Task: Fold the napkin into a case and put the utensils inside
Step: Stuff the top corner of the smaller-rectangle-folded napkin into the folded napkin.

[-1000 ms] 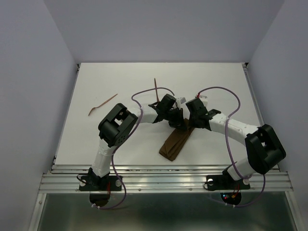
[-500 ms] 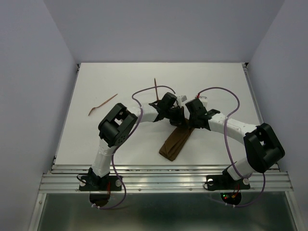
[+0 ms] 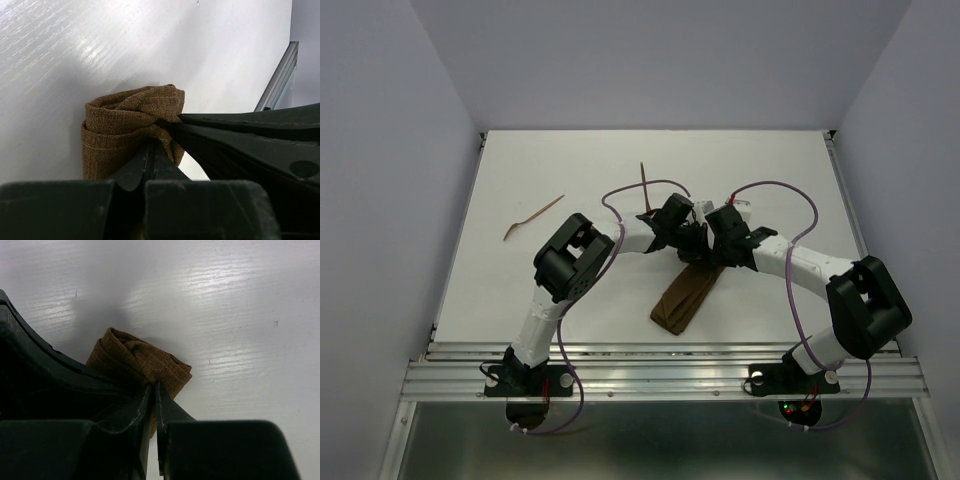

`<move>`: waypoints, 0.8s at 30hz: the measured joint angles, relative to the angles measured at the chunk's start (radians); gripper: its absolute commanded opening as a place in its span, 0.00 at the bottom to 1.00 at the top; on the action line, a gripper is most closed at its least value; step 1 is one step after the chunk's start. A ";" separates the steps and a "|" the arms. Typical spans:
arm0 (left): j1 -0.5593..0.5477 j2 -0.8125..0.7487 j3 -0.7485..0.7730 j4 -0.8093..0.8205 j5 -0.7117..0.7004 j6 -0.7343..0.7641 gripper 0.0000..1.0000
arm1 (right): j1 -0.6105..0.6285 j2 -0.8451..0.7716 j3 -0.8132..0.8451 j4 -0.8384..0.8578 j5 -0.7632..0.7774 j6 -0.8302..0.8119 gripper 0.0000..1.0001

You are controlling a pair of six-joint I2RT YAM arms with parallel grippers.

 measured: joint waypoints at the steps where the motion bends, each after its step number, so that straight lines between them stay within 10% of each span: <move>1: -0.001 0.000 0.000 0.000 0.000 0.000 0.00 | 0.000 0.000 0.000 -0.001 0.000 0.000 0.11; 24: -0.004 0.021 0.026 -0.001 0.003 -0.028 0.00 | 0.005 -0.023 0.000 0.000 -0.039 -0.011 0.01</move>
